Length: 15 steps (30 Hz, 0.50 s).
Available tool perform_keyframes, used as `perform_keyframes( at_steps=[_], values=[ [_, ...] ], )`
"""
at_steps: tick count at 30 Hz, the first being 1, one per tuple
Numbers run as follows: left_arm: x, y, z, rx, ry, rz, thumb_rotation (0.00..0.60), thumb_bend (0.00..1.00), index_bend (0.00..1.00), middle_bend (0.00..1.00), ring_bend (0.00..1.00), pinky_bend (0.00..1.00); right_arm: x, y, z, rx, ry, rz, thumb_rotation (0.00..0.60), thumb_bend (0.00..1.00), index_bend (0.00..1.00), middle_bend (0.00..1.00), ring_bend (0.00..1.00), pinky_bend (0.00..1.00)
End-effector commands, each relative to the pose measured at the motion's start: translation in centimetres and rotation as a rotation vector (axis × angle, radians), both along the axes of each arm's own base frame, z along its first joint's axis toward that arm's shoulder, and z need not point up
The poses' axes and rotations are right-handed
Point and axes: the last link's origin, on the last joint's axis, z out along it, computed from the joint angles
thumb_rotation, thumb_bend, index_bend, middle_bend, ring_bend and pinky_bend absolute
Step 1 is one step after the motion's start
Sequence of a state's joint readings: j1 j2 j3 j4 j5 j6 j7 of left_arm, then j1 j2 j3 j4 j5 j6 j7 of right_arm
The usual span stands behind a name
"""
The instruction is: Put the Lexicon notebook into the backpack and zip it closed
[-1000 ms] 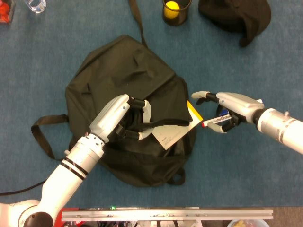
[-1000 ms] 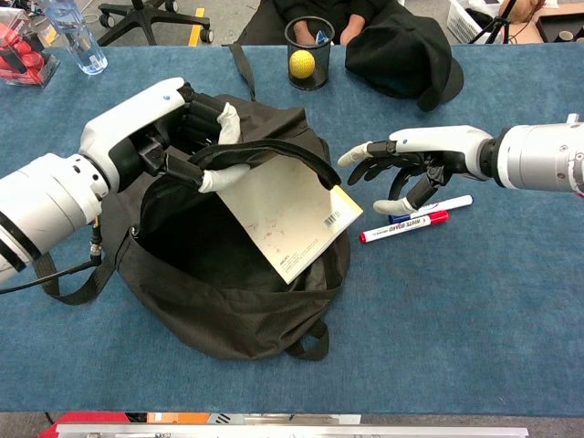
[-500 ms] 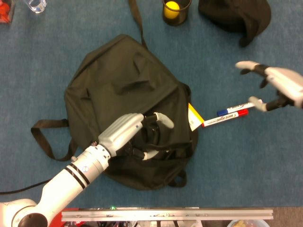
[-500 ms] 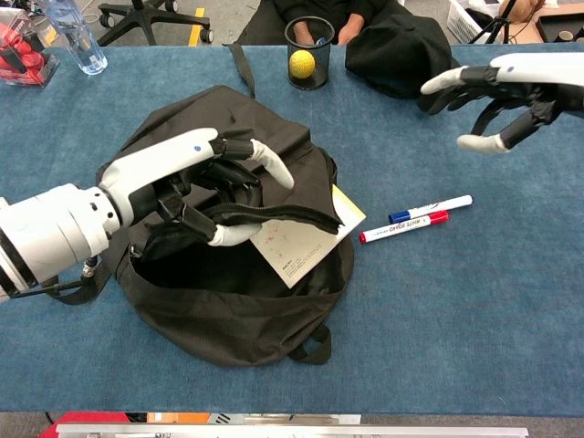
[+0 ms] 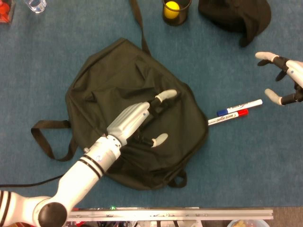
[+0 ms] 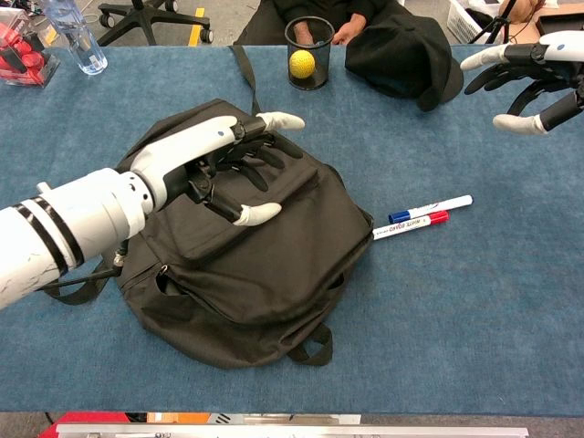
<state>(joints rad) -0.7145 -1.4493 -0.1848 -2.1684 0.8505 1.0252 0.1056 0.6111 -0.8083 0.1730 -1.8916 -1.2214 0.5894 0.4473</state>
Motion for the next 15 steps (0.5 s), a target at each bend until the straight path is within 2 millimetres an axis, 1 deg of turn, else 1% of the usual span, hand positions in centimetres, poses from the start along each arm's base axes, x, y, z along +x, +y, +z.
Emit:
perform_keyframes(
  at_steps=[1, 4, 7, 10, 15],
  values=[
    [1.0, 0.2, -0.2, 0.011, -0.005, 0.007, 0.6, 0.28, 0.0, 0.1, 0.1, 0.25, -0.2, -0.1, 0.3, -0.007, 0.0, -0.004, 0.6, 0.39, 0.12, 0.2, 0.11, 0.32],
    [1.0, -0.2, -0.1, -0.025, 0.001, 0.008, 0.6, 0.24, 0.0, 0.1, 0.11, 0.25, -0.5, -0.1, 0.6, -0.014, -0.001, -0.011, 0.6, 0.39, 0.12, 0.2, 0.11, 0.32],
    [0.6, -0.5, 0.3, -0.025, 0.023, -0.015, 0.6, 0.22, 0.0, 0.1, 0.11, 0.25, -0.7, 0.0, 0.8, -0.02, 0.0, -0.013, 0.6, 0.39, 0.12, 0.2, 0.11, 0.32],
    [-0.6, -0.7, 1.1, -0.01, 0.061, -0.037, 0.6, 0.23, 0.0, 0.1, 0.11, 0.25, -1.1, 0.1, 1.2, -0.032, 0.015, -0.011, 0.6, 0.39, 0.12, 0.2, 0.11, 0.32],
    [-3.1, -0.7, 2.5, 0.066, 0.127, -0.081, 0.6, 0.23, 0.0, 0.1, 0.11, 0.25, -2.3, 0.7, 2.1, -0.072, 0.067, 0.001, 0.6, 0.39, 0.14, 0.21, 0.11, 0.32]
  ],
)
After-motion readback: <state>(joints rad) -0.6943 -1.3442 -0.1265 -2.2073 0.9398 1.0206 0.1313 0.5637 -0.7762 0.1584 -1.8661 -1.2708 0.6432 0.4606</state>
